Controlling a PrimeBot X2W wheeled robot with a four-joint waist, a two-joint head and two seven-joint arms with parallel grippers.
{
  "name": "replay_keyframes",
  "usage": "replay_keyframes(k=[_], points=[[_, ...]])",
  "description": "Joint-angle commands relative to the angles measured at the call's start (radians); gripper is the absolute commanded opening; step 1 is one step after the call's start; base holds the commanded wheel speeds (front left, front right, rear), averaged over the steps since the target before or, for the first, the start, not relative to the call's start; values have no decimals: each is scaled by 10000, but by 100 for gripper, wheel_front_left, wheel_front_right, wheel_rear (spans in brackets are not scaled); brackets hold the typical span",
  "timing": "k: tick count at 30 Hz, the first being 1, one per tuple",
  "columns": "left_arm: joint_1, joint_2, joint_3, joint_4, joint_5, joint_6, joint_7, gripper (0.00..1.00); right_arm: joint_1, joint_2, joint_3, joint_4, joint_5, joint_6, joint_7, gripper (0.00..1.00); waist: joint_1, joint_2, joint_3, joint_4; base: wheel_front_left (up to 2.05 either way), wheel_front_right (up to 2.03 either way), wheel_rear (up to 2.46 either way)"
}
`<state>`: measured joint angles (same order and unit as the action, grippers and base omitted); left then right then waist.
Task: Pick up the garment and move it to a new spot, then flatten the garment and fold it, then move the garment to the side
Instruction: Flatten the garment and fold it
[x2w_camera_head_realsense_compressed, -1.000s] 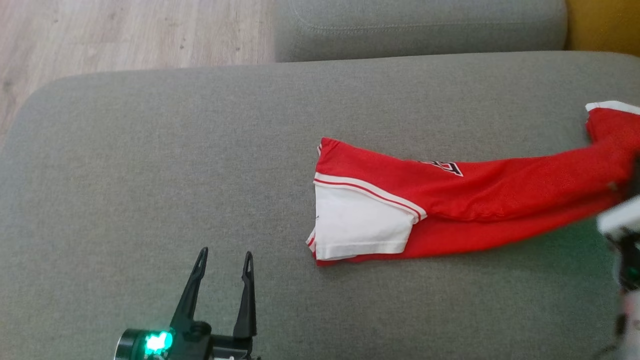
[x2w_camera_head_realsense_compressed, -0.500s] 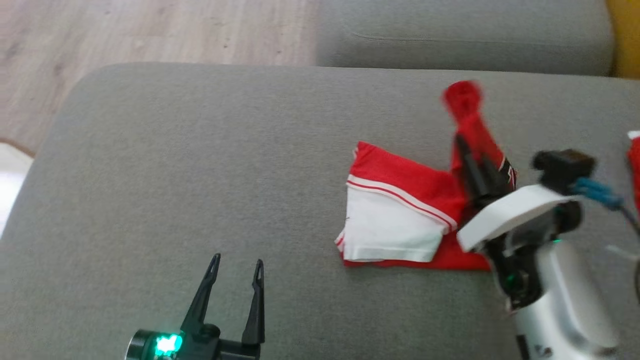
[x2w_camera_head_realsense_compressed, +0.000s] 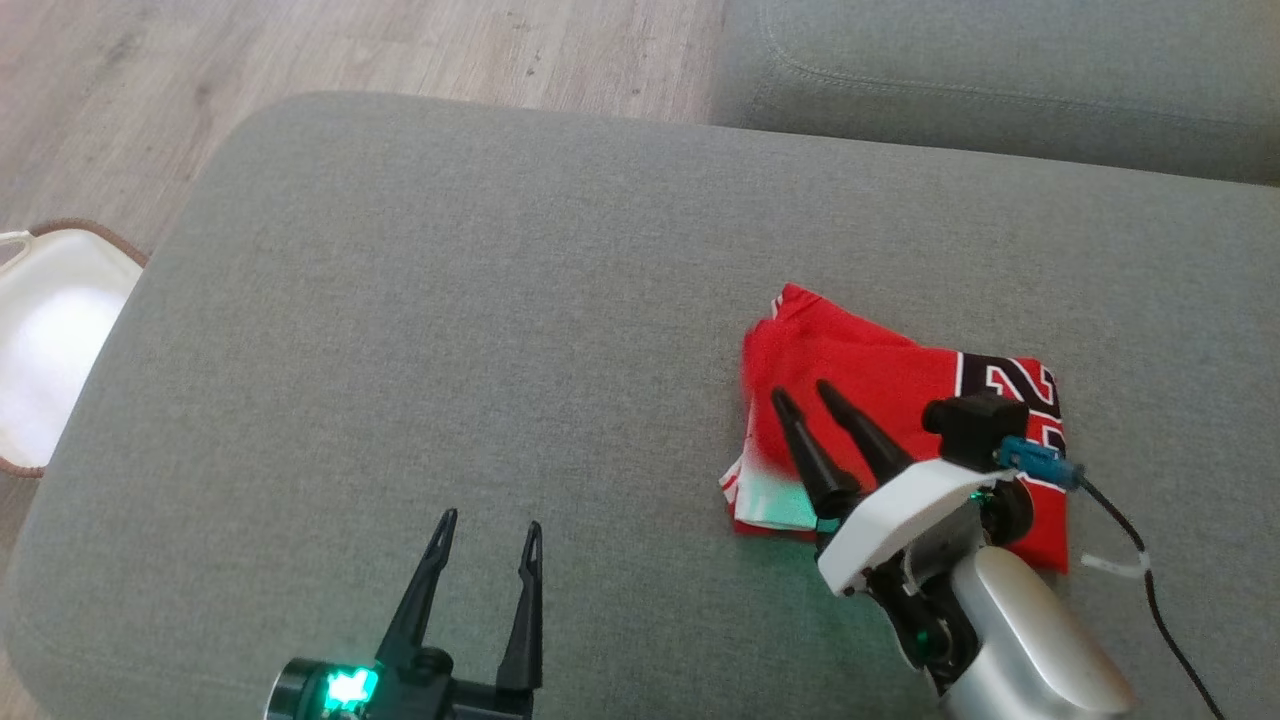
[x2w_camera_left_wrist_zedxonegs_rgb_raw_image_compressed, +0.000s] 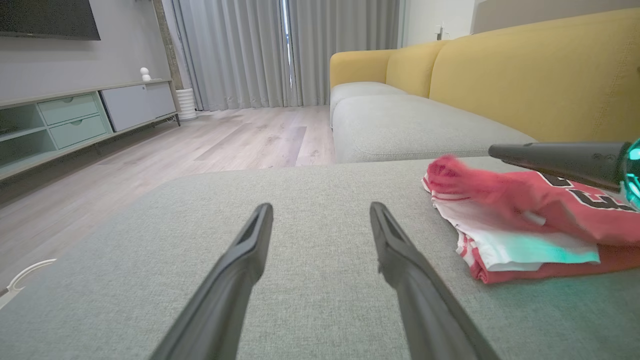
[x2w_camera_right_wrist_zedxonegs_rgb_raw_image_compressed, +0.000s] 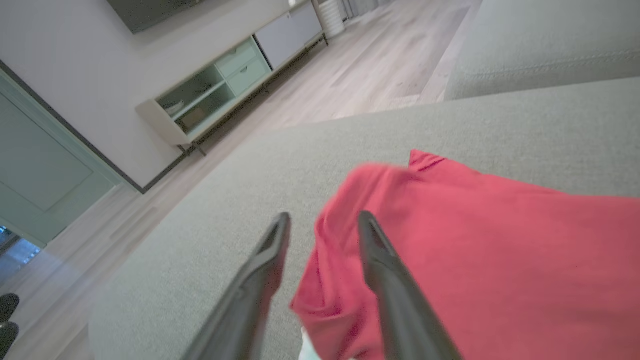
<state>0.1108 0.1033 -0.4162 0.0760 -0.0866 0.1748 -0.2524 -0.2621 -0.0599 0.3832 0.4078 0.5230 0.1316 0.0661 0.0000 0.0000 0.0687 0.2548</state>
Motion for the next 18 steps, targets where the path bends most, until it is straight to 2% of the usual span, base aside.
replay_keyframes(k=[1, 5, 9, 13, 18], points=[[-259, -133, 412, -279, 98, -24, -93, 100, -501, 95, 253, -233, 146, -9, -410, 100, 0, 0, -17, -6, 0, 0, 0], [-219, -171, 539, -354, 167, -10, -93, 100, -600, 96, 506, -155, 395, -9, -1652, 100, 0, 0, -127, -219, 0, 0, 0], [-117, -188, 676, -449, 243, 29, -93, 100, -502, 96, 182, -86, -234, -9, -2627, 100, 0, 0, -367, -604, 0, 0, 0], [39, -176, 880, -602, 310, 128, -93, 100, -35, 38, -450, -437, -676, -9, -3105, 100, 0, 0, -713, -1144, 0, 0, 0], [205, -204, 1015, -754, 322, 169, -93, 100, 879, -519, -1357, -1200, -960, -9, -3264, 100, 0, 0, -1042, -1732, 0, 0, 0]])
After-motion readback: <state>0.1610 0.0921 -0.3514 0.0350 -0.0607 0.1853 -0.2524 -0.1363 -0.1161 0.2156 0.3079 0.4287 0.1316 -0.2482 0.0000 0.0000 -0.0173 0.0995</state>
